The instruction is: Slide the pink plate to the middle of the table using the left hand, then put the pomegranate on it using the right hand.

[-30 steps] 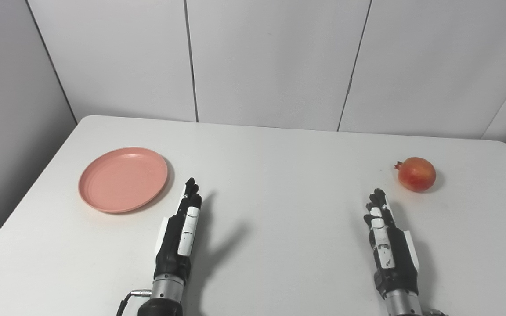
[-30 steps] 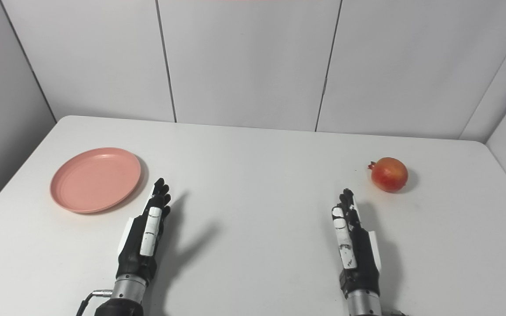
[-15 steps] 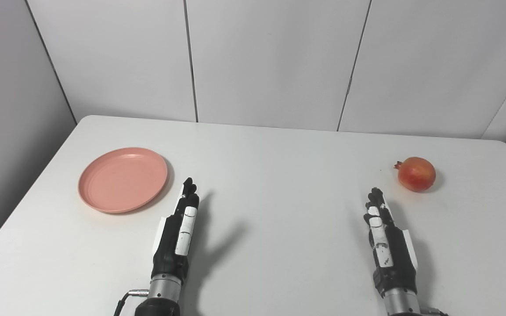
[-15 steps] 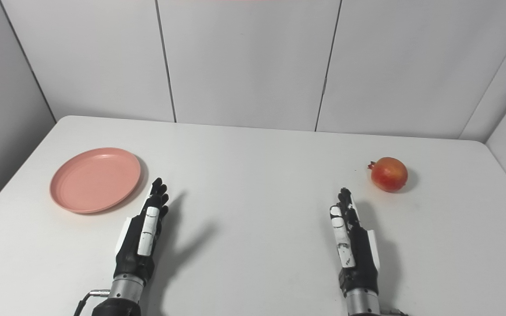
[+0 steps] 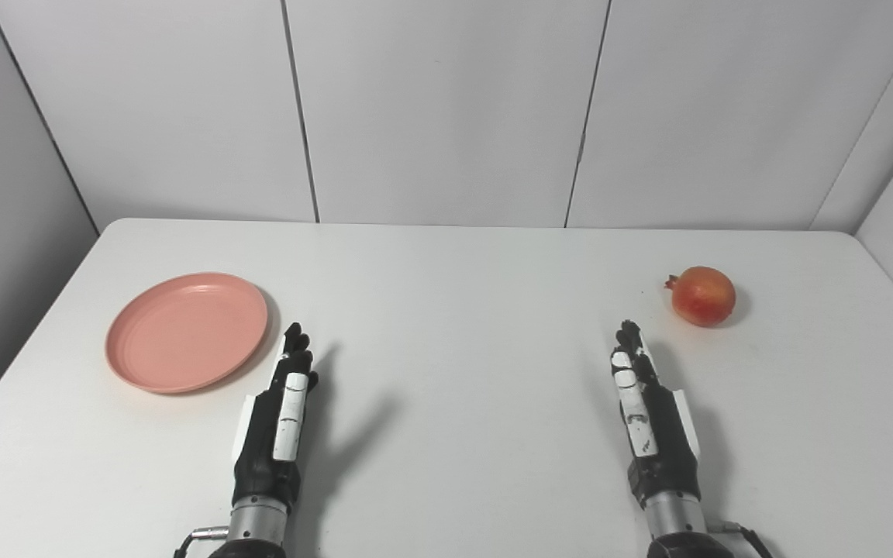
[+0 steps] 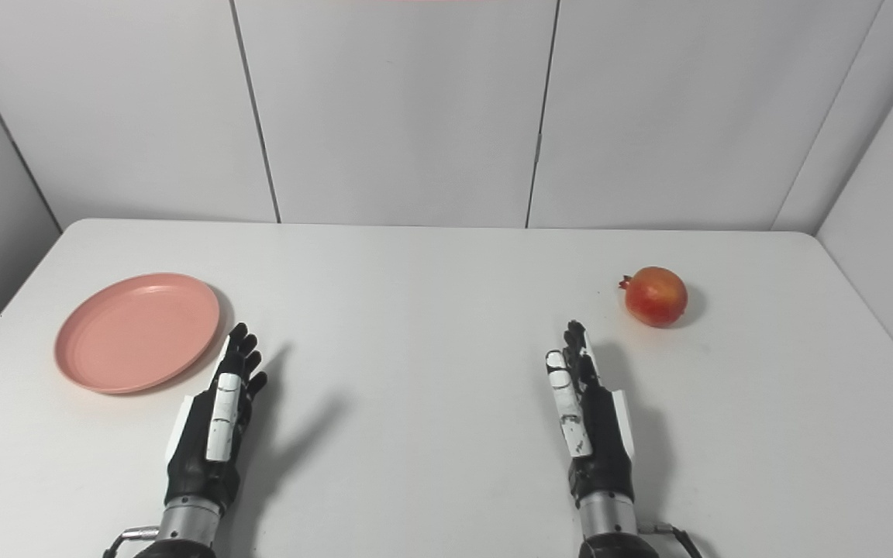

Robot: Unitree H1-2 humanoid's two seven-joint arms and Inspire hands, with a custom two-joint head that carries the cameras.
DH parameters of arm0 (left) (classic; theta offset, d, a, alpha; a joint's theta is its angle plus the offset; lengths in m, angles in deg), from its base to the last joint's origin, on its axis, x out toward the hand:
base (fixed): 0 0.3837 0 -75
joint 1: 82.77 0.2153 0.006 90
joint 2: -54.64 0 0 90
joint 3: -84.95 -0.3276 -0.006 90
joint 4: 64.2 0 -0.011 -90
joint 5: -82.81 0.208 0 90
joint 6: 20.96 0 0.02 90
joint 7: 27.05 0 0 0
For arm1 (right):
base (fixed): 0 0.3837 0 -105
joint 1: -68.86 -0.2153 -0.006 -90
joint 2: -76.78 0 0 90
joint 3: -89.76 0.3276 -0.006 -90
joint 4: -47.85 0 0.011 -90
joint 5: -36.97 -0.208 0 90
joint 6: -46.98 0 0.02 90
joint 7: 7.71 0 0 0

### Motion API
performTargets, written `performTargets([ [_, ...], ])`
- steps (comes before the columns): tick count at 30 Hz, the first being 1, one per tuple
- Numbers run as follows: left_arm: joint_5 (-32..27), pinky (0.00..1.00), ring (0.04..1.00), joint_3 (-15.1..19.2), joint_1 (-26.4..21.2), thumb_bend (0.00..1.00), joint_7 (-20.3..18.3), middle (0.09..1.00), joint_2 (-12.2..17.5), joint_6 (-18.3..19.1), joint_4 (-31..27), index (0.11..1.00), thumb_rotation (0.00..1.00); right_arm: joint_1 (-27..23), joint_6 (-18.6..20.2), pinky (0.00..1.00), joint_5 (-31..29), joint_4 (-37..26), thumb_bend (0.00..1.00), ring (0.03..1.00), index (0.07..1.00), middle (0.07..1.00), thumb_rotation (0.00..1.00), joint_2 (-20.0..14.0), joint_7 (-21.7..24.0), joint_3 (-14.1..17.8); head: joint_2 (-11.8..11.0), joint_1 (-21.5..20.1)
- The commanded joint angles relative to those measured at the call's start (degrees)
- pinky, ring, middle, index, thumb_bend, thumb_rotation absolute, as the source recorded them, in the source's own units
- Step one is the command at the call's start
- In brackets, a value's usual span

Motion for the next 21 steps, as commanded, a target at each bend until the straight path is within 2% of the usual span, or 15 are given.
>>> performTargets([
  [1,0.2,1.0,1.0,0.1,2.5,0.72,-0.4,1.0,2.1,-0.7,-0.9,1.0,1.0,-1.5,-0.1,1.0,-0.4,-0.5,0.73,0.991,0.967,0.979,0.9,0.5,1.0,-0.6,0.0,0.0],
  [9,0.8,1.0,1.0,-0.3,2.7,0.71,-0.1,1.0,1.5,0.1,-1.3,1.0,1.0,-1.3,0.0,1.0,-1.2,-0.5,0.75,0.987,0.96,0.974,0.89,0.1,1.2,-0.3,0.0,1.8],
  [11,1.1,1.0,1.0,-0.6,2.6,0.7,0.2,1.0,1.1,0.2,-1.3,1.0,1.0,-1.3,-0.3,1.0,-1.4,-0.1,0.74,0.985,0.959,0.97,0.89,-0.1,1.2,-0.2,-0.7,3.0],
  [12,1.3,1.0,1.0,-0.7,2.6,0.69,0.5,1.0,0.8,-0.3,-0.9,1.0,1.0,-1.3,-0.7,1.0,-1.6,0.3,0.74,0.985,0.959,0.969,0.89,-0.4,1.4,-0.1,-1.7,4.9],
  [21,5.3,1.0,1.0,-3.8,2.3,0.72,3.5,0.996,-1.7,-5.1,3.9,1.0,1.0,-1.0,-4.3,0.99,-5.8,4.1,0.74,0.967,0.97,0.966,0.88,-3.5,4.1,2.2,-6.8,13.2],
])
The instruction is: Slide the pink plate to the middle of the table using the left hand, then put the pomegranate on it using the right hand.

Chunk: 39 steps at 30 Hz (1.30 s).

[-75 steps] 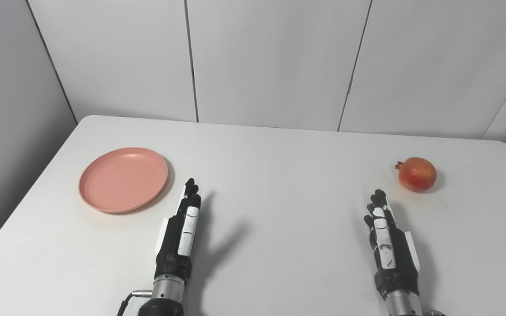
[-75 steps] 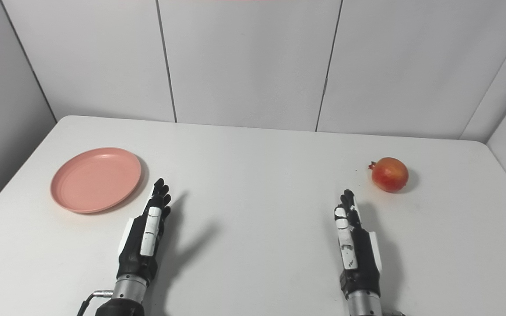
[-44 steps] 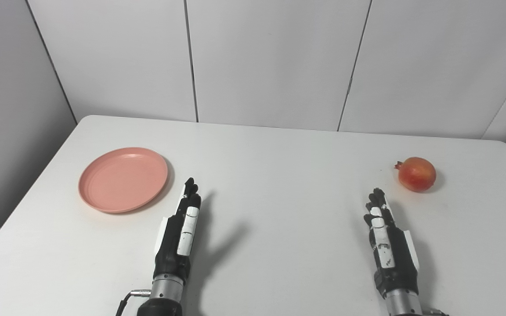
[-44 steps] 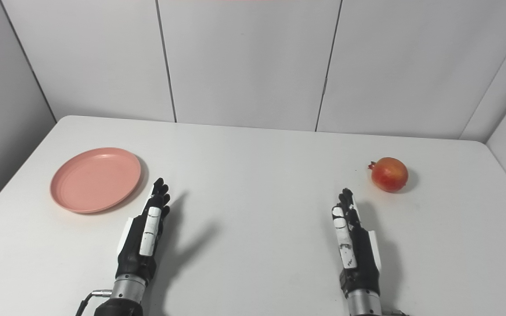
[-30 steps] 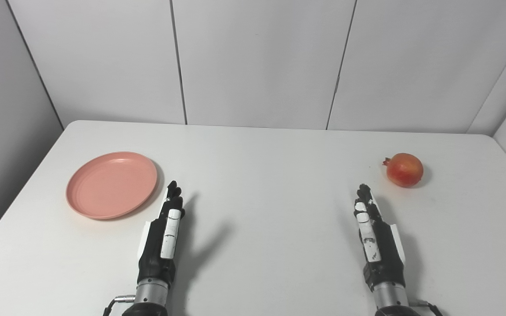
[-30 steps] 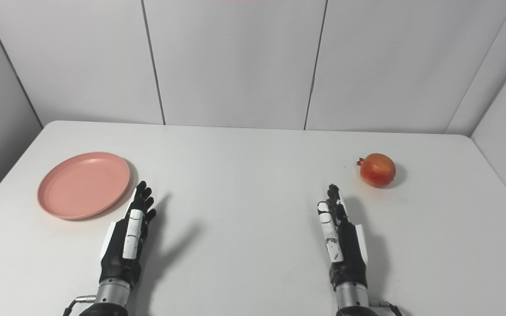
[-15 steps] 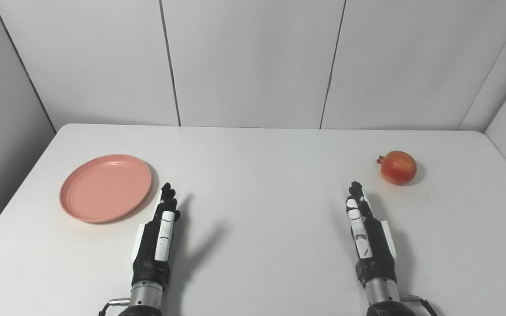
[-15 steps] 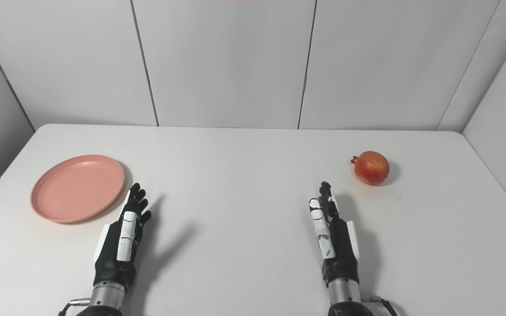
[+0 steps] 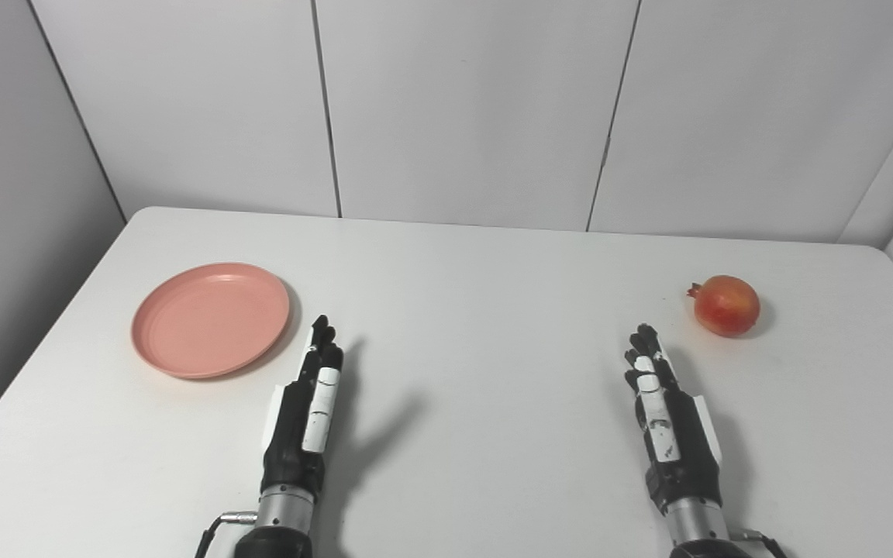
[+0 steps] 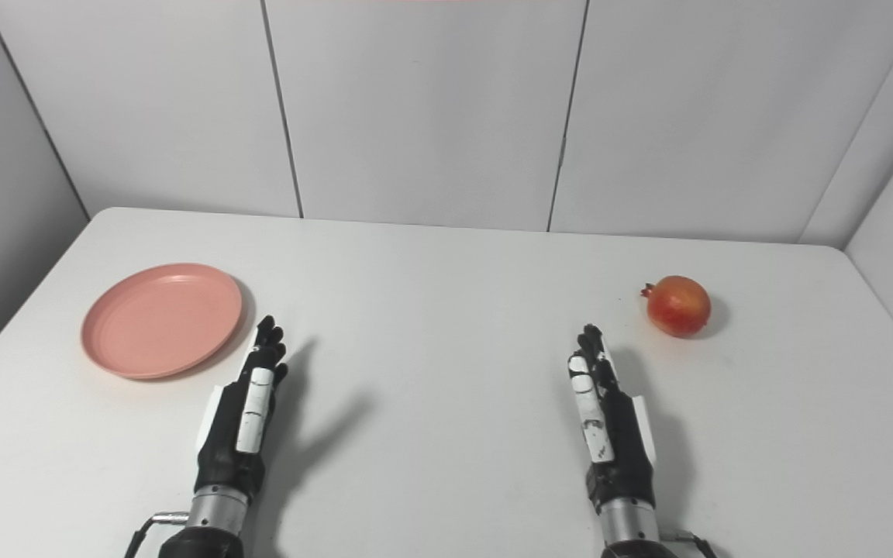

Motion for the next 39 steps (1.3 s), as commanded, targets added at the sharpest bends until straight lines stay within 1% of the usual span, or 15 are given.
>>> performTargets([
  [1,1.7,1.0,1.0,-1.0,2.6,0.71,1.1,0.996,-0.9,-1.4,0.8,1.0,1.0,0.5,-3.6,1.0,-1.3,2.1,0.74,0.969,0.972,0.969,0.88,-1.5,1.9,0.9,-1.0,1.6],
  [2,2.1,1.0,1.0,-1.4,2.6,0.71,1.5,0.998,-1.2,-1.8,1.3,1.0,1.0,0.5,-3.8,1.0,-1.9,2.4,0.76,0.974,0.978,0.974,0.88,-1.9,2.4,1.1,-1.7,2.7],
  [7,3.9,1.0,0.991,-2.9,2.4,0.72,3.2,0.998,-1.6,-2.8,2.5,1.0,1.0,0.9,-4.7,1.0,-4.1,3.6,0.75,0.982,0.98,0.981,0.87,-3.0,4.0,1.9,-2.8,4.1],
  [8,4.3,0.99,0.99,-3.2,2.4,0.72,3.5,0.998,-1.6,-2.8,2.8,1.0,1.0,0.9,-5.0,1.0,-4.4,4.1,0.75,0.982,0.98,0.981,0.86,-3.1,4.3,2.0,-3.8,4.7],
  [11,4.5,0.99,0.992,-3.6,2.4,0.71,4.1,1.0,-1.7,-2.7,3.6,1.0,1.0,0.9,-6.1,1.0,-4.5,5.4,0.75,0.985,0.983,0.984,0.87,-3.5,4.8,2.1,-4.8,5.2],
  [16,4.1,1.0,0.995,-3.6,1.9,0.7,4.7,1.0,-1.5,-4.1,5.8,1.0,1.0,0.4,-8.1,1.0,-5.0,8.2,0.75,0.985,0.988,0.99,0.87,-3.6,5.6,2.1,-7.2,4.9],
  [17,4.1,1.0,0.993,-3.6,1.8,0.7,4.8,1.0,-1.4,-4.5,6.3,1.0,1.0,0.4,-8.4,1.0,-4.9,8.5,0.74,0.983,0.987,0.988,0.87,-3.6,5.6,2.1,-7.2,4.9],
  [18,4.1,1.0,0.991,-3.5,1.7,0.7,4.9,1.0,-1.3,-5.0,6.8,1.0,1.0,0.3,-8.9,1.0,-4.8,9.0,0.74,0.979,0.986,0.986,0.87,-3.5,5.6,2.1,-8.2,4.8],
  [19,4.1,1.0,0.99,-3.4,1.7,0.7,5.0,1.0,-1.3,-5.2,7.2,1.0,1.0,0.3,-9.3,1.0,-4.6,9.4,0.73,0.976,0.984,0.983,0.86,-3.5,5.6,2.1,-8.2,4.8],
  [20,3.9,1.0,0.991,-3.3,1.7,0.7,5.0,1.0,-1.4,-5.4,7.5,1.0,1.0,0.3,-9.7,1.0,-4.5,9.8,0.73,0.973,0.984,0.982,0.86,-3.5,5.6,2.0,-9.0,4.8],
  [21,3.7,1.0,0.994,-3.2,1.7,0.69,5.0,1.0,-1.5,-5.5,7.7,1.0,1.0,0.3,-9.8,1.0,-4.4,10.1,0.74,0.971,0.982,0.981,0.87,-3.5,5.6,2.0,-9.0,4.8],
  [22,3.5,1.0,0.997,-3.1,1.7,0.69,4.9,1.0,-1.5,-5.6,8.0,1.0,1.0,0.3,-9.9,1.0,-4.1,10.3,0.75,0.969,0.982,0.979,0.87,-3.4,5.5,1.9,-9.8,4.8],
  [29,3.8,0.99,0.983,-3.0,1.2,0.67,5.7,0.999,-1.3,-8.6,10.6,1.0,1.0,0.3,-10.2,1.0,-3.8,11.0,0.71,0.973,0.988,0.986,0.87,-3.2,5.5,1.8,-11.0,4.5],
  [33,3.9,0.99,0.985,-2.8,1.2,0.66,5.5,1.0,-1.2,-9.1,11.1,1.0,1.0,0.3,-10.2,1.0,-4.0,11.1,0.7,0.973,0.988,0.987,0.86,-3.2,5.7,1.8,-10.9,4.3],
  [39,3.0,0.99,0.983,-2.7,1.4,0.66,4.7,1.0,-1.1,-9.6,9.0,1.0,1.0,0.7,-9.6,1.0,-3.5,10.1,0.73,0.966,0.976,0.98,0.86,-2.7,5.3,1.5,-10.2,3.7],
])
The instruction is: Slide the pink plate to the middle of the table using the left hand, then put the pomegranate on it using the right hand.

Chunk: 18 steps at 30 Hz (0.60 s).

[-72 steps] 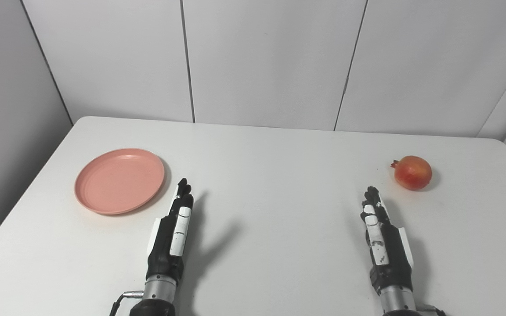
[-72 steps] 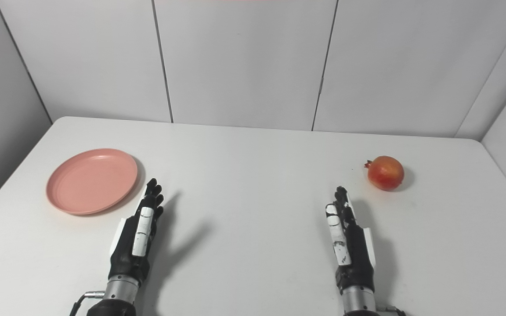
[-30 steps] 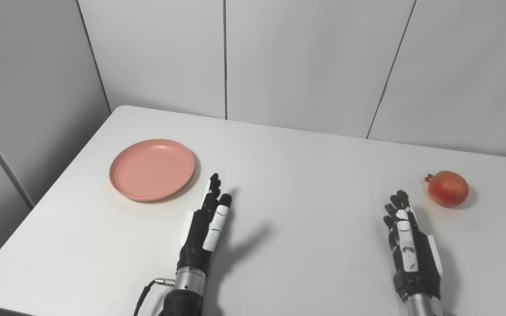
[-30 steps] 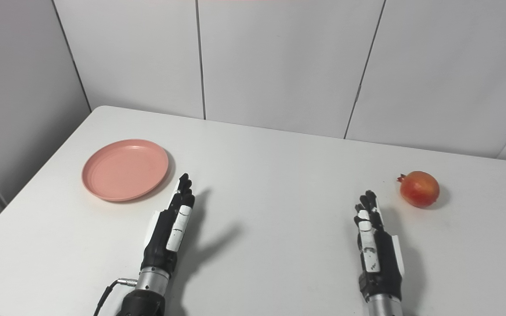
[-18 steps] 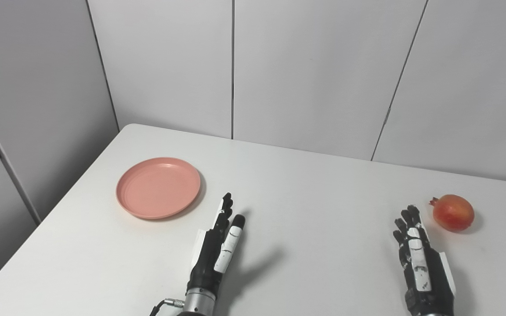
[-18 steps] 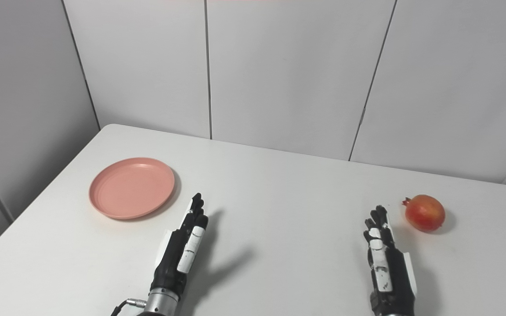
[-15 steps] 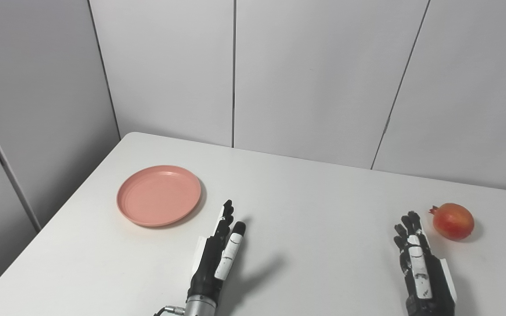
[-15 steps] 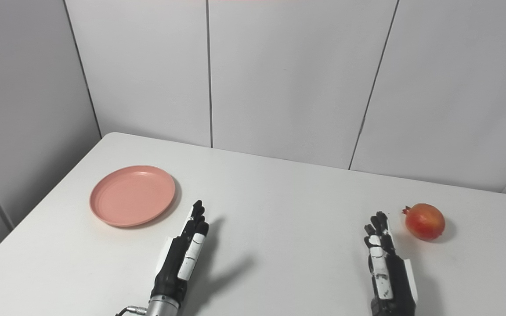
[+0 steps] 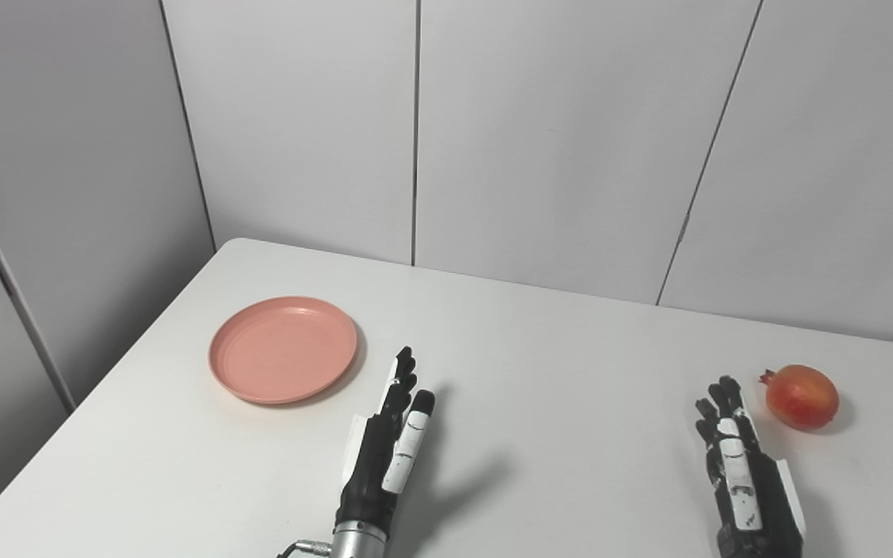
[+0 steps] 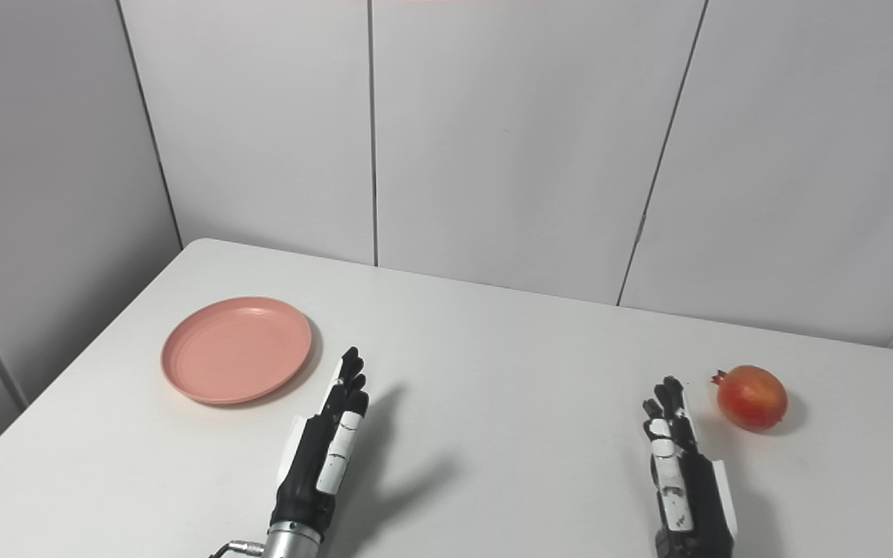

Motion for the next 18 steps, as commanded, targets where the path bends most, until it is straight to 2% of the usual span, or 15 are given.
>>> performTargets([
  [1,-1.1,1.0,0.986,0.4,3.2,0.66,-0.2,1.0,0.6,-2.3,3.2,1.0,1.0,3.3,-1.8,1.0,0.0,3.6,0.73,0.965,0.975,0.98,0.86,0.7,0.4,-0.2,0.2,-0.4],
  [7,-4.7,1.0,0.992,0.3,2.6,0.69,-2.6,1.0,1.5,-2.2,-0.6,1.0,0.99,4.7,-1.3,1.0,0.3,1.2,0.76,0.957,0.969,0.978,0.88,0.9,0.2,-0.4,0.6,-0.9],
  [10,-7.1,1.0,0.994,0.9,1.7,0.79,-3.3,1.0,1.1,-1.3,-2.8,1.0,0.97,5.4,-0.9,1.0,-0.3,-0.2,0.78,0.952,0.961,0.973,0.88,0.8,0.5,-0.3,0.8,-0.8],
  [13,-8.9,1.0,0.996,1.4,0.1,0.84,-3.6,1.0,0.4,1.1,-5.5,1.0,0.98,6.0,-0.6,1.0,-1.3,-1.1,0.79,0.949,0.956,0.97,0.88,0.5,0.8,0.0,1.0,-0.6],
  [18,-10.5,1.0,0.982,2.0,-3.8,0.82,-3.6,0.99,-0.6,5.4,-10.1,1.0,1.0,6.6,-0.4,1.0,-2.2,-1.8,0.79,0.949,0.954,0.967,0.88,0.2,1.3,0.3,1.3,-0.5],
])
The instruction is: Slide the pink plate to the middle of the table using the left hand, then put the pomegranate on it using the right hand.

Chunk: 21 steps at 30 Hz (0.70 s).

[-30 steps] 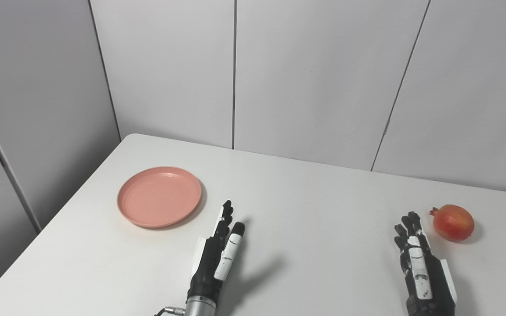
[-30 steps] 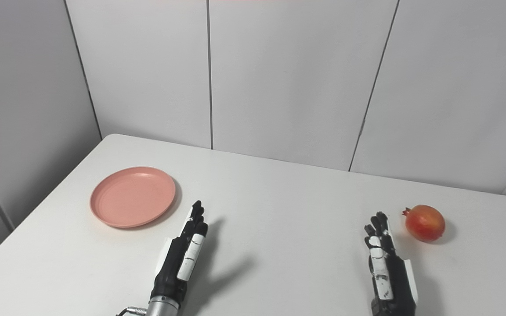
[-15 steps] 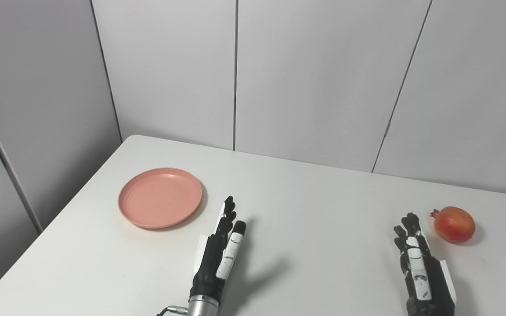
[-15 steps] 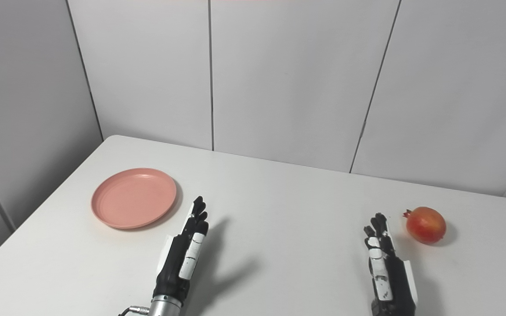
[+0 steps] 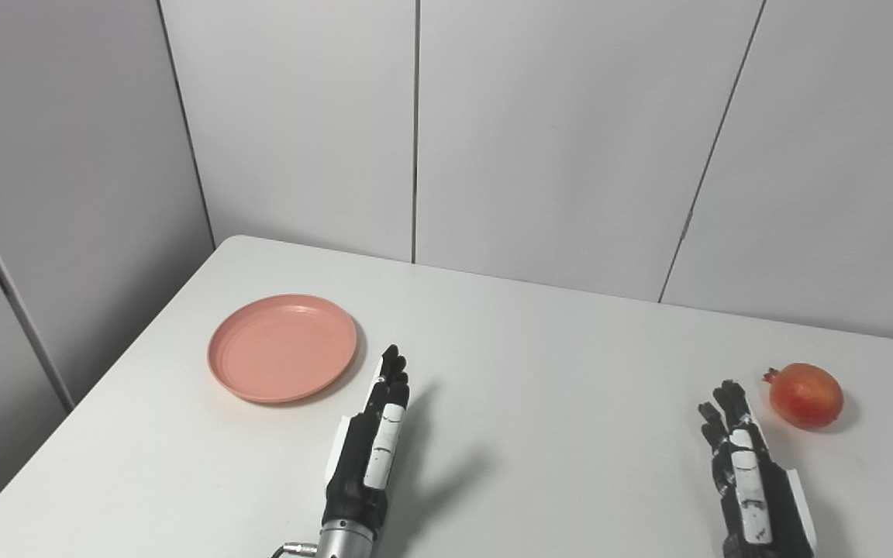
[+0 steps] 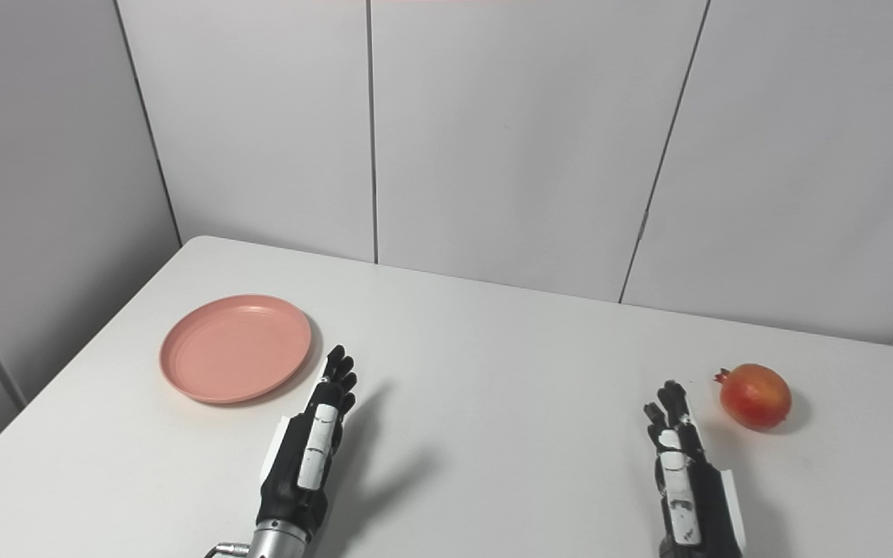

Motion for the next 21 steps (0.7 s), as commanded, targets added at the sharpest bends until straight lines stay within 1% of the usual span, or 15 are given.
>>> performTargets([
  [1,-0.8,1.0,0.977,-0.1,-4.0,0.83,-0.5,0.986,-0.7,1.9,-4.3,1.0,1.0,3.6,-0.4,1.0,-0.7,2.4,0.79,0.949,0.954,0.967,0.88,-0.1,0.6,0.3,0.1,0.0],
  [4,-2.1,0.99,0.952,0.3,-6.3,0.85,-0.8,0.963,-0.6,5.3,-7.1,1.0,1.0,3.9,-0.1,1.0,-1.0,2.2,0.79,0.949,0.957,0.966,0.88,-0.2,0.8,0.3,0.1,0.2],
  [6,-3.4,0.96,0.938,0.9,-8.0,0.87,-1.2,0.948,-0.1,7.1,-8.6,0.992,1.0,4.0,0.0,1.0,-1.1,2.1,0.78,0.95,0.958,0.965,0.88,-0.2,0.8,0.3,0.1,0.3],
  [8,-4.1,0.94,0.935,1.6,-9.7,0.89,-1.7,0.937,0.9,8.6,-9.8,0.96,1.0,4.0,0.0,1.0,-1.1,2.1,0.77,0.952,0.96,0.966,0.88,-0.2,0.8,0.3,0.1,0.3],
  [9,-4.0,0.94,0.933,2.0,-10.7,0.9,-1.7,0.927,1.6,9.4,-10.5,0.926,1.0,4.0,-0.2,1.0,-1.1,2.2,0.77,0.952,0.961,0.966,0.88,-0.3,0.9,0.3,0.1,0.3],
  [11,-4.0,0.94,0.931,3.1,-12.6,0.91,-1.8,0.921,3.0,10.7,-11.3,0.908,1.0,4.0,-0.3,1.0,-1.1,2.4,0.77,0.953,0.962,0.966,0.88,-0.3,0.9,0.2,0.0,0.6],
  [12,-4.0,0.94,0.922,3.6,-13.4,0.91,-1.8,0.902,3.6,11.2,-11.6,0.872,1.0,4.0,-0.3,1.0,-1.0,2.5,0.77,0.953,0.963,0.966,0.88,-0.3,1.0,0.2,0.0,0.6],
  [17,-4.2,0.96,0.93,7.4,-18.0,0.95,-2.4,0.884,9.4,11.9,-10.3,0.84,1.0,3.9,-0.2,1.0,-0.8,2.7,0.77,0.95,0.96,0.964,0.88,-0.2,0.8,0.1,-0.1,0.6],
  [21,-5.9,0.99,0.942,11.1,-20.4,0.98,-3.9,0.892,14.6,8.0,-5.4,0.835,1.0,3.8,0.0,1.0,-0.8,2.6,0.78,0.95,0.952,0.962,0.88,-0.2,0.7,0.2,-0.2,0.5],
])
